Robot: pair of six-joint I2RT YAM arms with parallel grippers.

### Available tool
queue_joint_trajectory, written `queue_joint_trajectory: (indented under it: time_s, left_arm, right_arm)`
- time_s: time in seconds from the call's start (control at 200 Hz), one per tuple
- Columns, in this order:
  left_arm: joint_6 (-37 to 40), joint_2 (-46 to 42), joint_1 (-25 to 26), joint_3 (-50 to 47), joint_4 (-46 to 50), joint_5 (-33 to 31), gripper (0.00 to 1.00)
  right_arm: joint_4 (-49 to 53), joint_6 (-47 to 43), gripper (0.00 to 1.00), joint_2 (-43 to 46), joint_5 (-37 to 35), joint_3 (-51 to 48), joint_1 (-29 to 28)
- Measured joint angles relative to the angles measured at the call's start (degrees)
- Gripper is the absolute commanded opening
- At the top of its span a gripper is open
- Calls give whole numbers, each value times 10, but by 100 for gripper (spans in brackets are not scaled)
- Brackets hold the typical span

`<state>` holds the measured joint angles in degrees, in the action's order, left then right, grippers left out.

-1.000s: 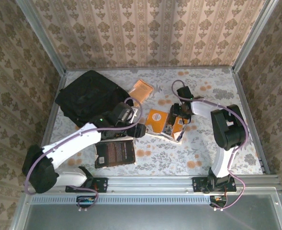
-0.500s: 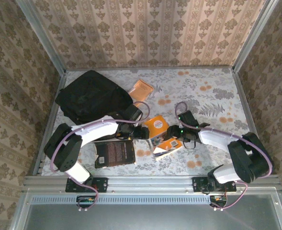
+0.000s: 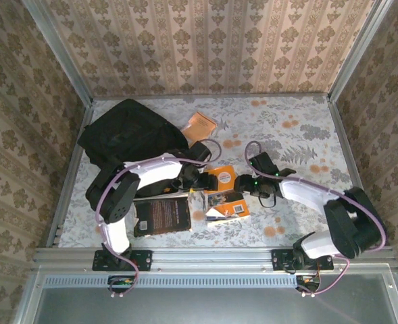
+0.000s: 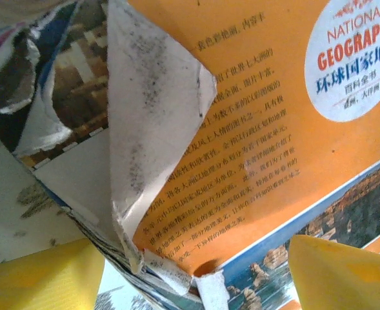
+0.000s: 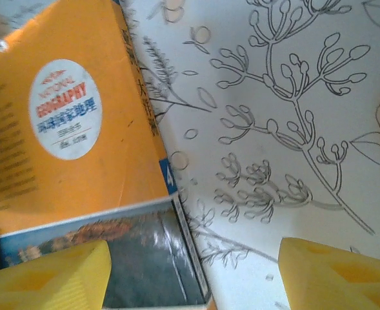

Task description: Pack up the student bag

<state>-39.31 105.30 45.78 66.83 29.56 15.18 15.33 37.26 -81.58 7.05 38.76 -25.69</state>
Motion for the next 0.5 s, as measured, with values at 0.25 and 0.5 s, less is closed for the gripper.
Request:
queue_joint_trajectory:
  time_s: [0.25, 0.5]
  left_arm:
    - [16, 35, 12, 56, 7, 14, 74]
    - [21, 36, 14, 58, 1, 33, 71]
  right_arm:
    - [-21, 6, 71, -17, 32, -5, 34]
    - [-36, 18, 67, -35, 98, -9, 70]
